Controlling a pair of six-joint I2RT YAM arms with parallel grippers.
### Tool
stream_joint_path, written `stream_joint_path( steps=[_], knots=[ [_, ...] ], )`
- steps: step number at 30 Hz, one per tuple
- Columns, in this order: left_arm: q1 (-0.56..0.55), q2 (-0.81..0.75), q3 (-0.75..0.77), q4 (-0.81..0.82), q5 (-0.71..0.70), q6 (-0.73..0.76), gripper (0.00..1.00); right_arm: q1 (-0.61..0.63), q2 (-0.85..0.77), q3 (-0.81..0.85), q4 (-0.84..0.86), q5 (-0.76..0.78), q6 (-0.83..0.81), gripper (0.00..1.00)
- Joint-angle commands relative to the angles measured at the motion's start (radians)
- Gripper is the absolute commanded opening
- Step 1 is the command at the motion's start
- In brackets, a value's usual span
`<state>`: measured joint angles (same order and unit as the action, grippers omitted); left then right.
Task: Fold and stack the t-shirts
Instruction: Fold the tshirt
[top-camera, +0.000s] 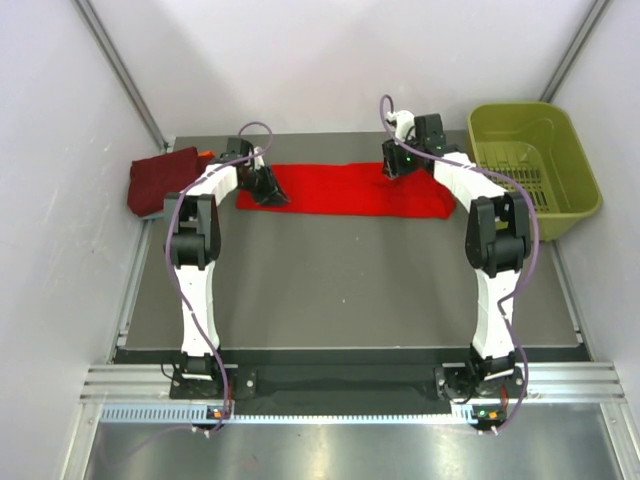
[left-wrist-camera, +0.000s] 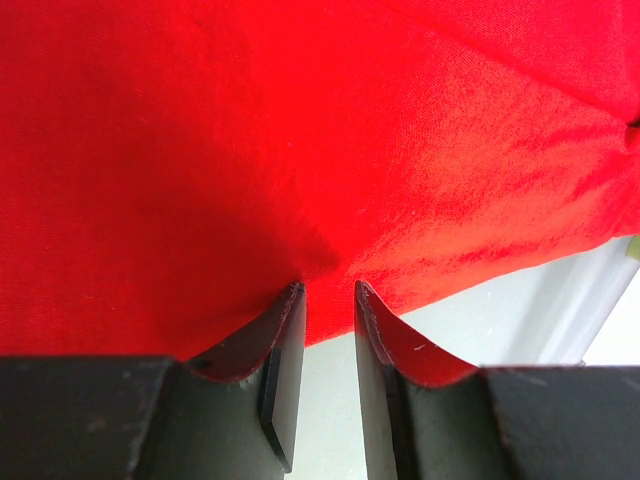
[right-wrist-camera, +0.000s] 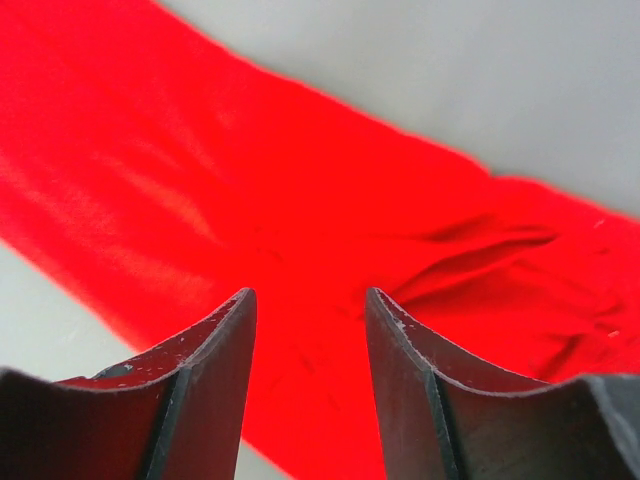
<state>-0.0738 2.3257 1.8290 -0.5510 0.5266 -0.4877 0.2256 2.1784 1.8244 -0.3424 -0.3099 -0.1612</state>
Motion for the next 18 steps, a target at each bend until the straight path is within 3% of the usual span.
stream_joint_path(
  steps=[1,11,18],
  knots=[
    [-0.004,-0.043,-0.028,-0.021,-0.034,0.02,0.32,-0.017,-0.062,-0.037,0.006,-0.058,0.057,0.48],
    [-0.007,-0.057,-0.027,-0.03,-0.046,0.031,0.32,-0.052,0.035,-0.007,0.0,-0.132,0.19,0.49],
    [-0.006,-0.055,-0.022,-0.035,-0.053,0.032,0.32,-0.052,-0.006,-0.094,-0.004,-0.172,0.236,0.49]
  ],
)
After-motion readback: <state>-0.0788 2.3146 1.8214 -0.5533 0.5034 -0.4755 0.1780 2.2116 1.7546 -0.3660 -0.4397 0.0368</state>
